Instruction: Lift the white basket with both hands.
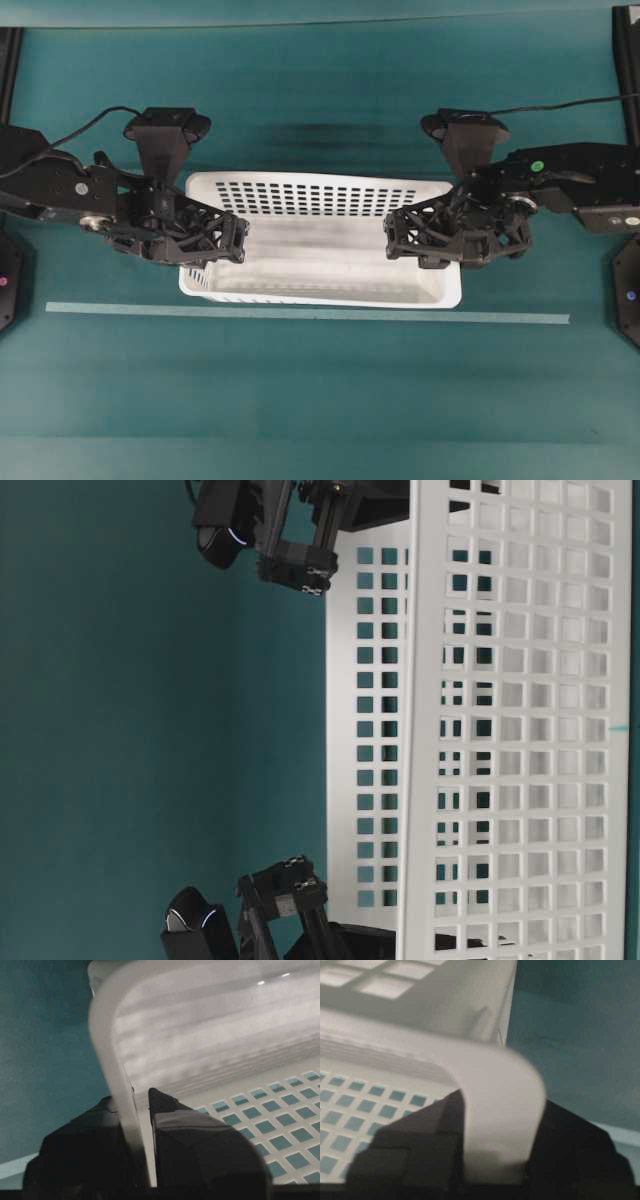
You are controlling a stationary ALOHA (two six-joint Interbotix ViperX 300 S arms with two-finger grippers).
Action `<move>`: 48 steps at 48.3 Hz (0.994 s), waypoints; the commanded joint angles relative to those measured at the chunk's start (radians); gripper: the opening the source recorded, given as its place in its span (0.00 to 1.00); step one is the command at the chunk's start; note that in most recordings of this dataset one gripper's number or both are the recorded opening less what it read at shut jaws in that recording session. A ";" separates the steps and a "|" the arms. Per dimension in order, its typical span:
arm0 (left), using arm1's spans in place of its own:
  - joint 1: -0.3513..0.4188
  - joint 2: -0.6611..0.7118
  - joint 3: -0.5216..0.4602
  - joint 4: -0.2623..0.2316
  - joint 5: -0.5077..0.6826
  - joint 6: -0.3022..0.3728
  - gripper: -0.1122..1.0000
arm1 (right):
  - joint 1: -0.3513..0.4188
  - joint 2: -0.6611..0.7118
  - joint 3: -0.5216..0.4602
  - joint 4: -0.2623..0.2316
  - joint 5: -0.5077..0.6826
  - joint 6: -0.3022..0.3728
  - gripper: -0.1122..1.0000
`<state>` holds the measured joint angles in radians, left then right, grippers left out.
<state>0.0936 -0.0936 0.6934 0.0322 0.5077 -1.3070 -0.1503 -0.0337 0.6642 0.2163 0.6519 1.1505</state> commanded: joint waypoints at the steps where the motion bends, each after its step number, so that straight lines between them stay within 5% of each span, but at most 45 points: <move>1: -0.028 0.015 -0.014 0.002 -0.052 0.020 0.11 | 0.017 0.035 -0.020 0.005 -0.066 -0.049 0.37; 11: -0.026 0.011 0.002 0.002 -0.064 0.020 0.20 | 0.006 0.037 -0.014 -0.006 -0.078 -0.067 0.71; 17: -0.020 0.006 0.006 0.002 -0.063 0.018 0.47 | -0.003 0.035 -0.014 -0.006 -0.084 -0.074 0.87; 27: -0.018 0.005 0.008 0.002 -0.060 0.014 0.95 | -0.009 0.035 -0.015 -0.006 -0.101 -0.074 0.93; 48: -0.006 -0.078 0.017 0.002 -0.029 0.015 0.94 | -0.005 -0.021 -0.021 -0.002 -0.098 -0.067 0.93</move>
<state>0.0813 -0.1626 0.7179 0.0322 0.4786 -1.2931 -0.1565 -0.0476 0.6596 0.2117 0.5614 1.0845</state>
